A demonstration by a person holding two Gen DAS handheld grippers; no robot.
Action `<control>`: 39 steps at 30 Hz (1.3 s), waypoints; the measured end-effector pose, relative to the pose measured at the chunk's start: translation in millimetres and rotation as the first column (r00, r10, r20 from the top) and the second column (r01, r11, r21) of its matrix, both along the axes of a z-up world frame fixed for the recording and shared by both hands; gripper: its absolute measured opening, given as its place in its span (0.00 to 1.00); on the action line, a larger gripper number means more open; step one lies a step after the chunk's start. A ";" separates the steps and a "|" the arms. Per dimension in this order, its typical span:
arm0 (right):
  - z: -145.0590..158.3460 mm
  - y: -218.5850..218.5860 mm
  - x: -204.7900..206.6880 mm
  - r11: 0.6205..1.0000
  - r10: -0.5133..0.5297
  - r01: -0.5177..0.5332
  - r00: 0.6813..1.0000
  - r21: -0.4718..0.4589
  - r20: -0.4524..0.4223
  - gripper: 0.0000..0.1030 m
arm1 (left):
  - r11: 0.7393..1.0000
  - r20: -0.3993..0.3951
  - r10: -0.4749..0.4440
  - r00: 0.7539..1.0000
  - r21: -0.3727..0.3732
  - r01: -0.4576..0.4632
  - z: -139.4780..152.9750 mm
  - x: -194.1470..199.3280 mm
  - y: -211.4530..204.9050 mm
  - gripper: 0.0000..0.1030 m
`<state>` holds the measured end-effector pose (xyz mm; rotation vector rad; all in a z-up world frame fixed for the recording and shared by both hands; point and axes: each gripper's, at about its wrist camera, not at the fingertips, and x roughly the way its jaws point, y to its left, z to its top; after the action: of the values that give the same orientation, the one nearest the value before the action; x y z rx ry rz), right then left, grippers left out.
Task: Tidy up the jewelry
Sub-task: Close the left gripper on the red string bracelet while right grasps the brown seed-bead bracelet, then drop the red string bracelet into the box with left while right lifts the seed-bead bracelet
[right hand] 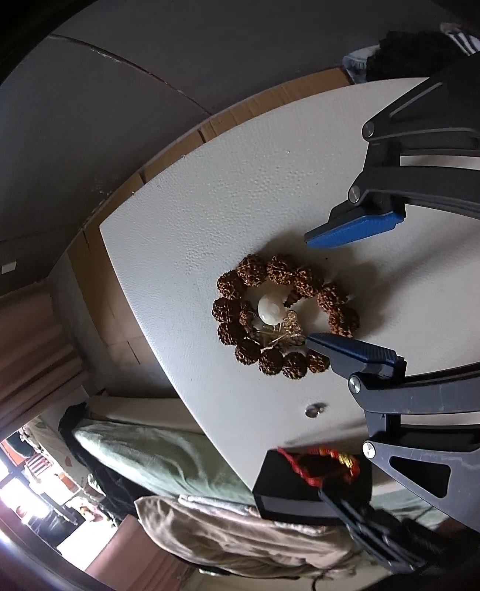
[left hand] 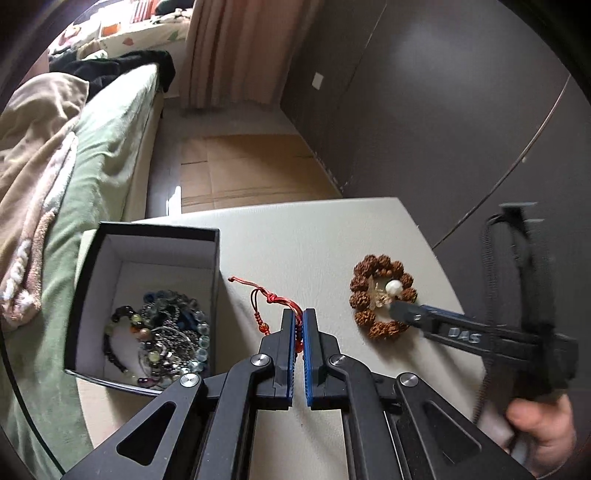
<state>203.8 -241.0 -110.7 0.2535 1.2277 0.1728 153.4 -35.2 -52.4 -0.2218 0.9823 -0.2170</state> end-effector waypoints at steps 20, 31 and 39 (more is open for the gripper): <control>33.2 9.8 -16.6 0.997 0.023 -0.037 0.985 0.074 0.174 0.22 | 0.980 0.114 0.172 0.979 -0.123 -0.157 46.5 -35.6 82.9 0.03; 62.7 32.7 -33.3 0.980 0.056 -0.104 0.963 0.171 0.262 0.22 | 0.963 0.033 0.247 0.968 -0.116 -0.242 27.1 -27.3 104.2 0.04; 78.8 52.2 -38.1 0.956 0.073 -0.157 0.945 0.247 0.319 0.20 | 0.949 -0.011 0.288 0.958 -0.128 -0.287 20.0 -25.8 116.0 0.80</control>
<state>165.6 -188.8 -32.0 0.3755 0.9071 0.4681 127.6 80.8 -32.4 -0.4785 0.9170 -0.0133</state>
